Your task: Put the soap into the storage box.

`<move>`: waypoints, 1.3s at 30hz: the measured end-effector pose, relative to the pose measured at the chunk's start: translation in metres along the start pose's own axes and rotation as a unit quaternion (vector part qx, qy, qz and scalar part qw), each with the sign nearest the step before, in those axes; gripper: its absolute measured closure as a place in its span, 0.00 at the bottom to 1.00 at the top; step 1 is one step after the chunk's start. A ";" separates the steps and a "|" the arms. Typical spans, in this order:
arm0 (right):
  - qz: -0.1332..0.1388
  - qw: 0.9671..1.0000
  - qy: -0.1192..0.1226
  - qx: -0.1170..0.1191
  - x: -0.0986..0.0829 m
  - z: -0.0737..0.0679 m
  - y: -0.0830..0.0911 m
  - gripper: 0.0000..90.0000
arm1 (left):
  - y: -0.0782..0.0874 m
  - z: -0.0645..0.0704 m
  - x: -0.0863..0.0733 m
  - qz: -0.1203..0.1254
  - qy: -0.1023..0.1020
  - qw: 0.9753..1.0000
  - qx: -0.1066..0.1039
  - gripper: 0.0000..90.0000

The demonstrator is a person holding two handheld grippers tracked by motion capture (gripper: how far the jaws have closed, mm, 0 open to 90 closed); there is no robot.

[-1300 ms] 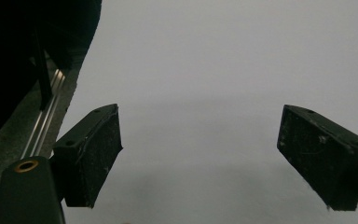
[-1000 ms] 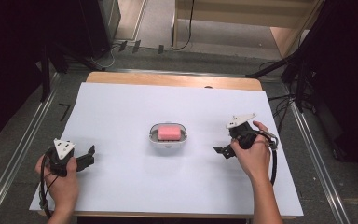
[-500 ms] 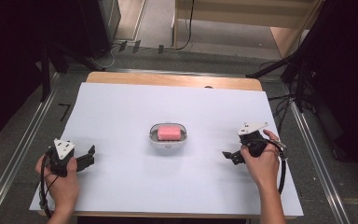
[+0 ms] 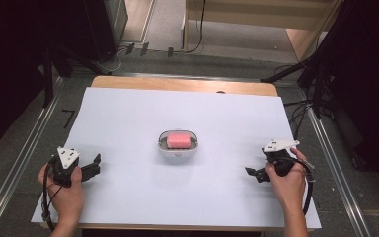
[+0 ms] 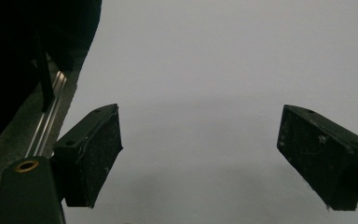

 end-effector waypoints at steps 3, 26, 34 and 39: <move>0.003 1.000 -0.005 -0.005 -0.006 0.002 0.003 0.00 | 0.000 0.000 0.000 0.000 0.000 1.000 0.000 0.16; 0.038 0.998 -0.046 -0.023 -0.044 0.009 0.023 0.00 | 0.000 0.000 0.000 0.000 -0.002 1.000 0.000 0.16; 0.054 0.996 -0.060 -0.031 -0.058 0.011 0.034 0.00 | 0.000 0.000 0.000 0.000 -0.002 1.000 -0.001 0.16; 0.064 0.995 -0.071 -0.036 -0.066 0.010 0.040 0.00 | 0.000 0.000 0.000 0.000 -0.002 1.000 -0.001 0.16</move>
Point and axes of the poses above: each handheld gripper's, and its own axes: y roughly backward along the jaws, x roughly out of its top, z roughly to its right, the point moved 8 cm from there along -y, roughly forward along the jaws, and after that the axes turned 2 degrees about -z, right-handed, at the moved point
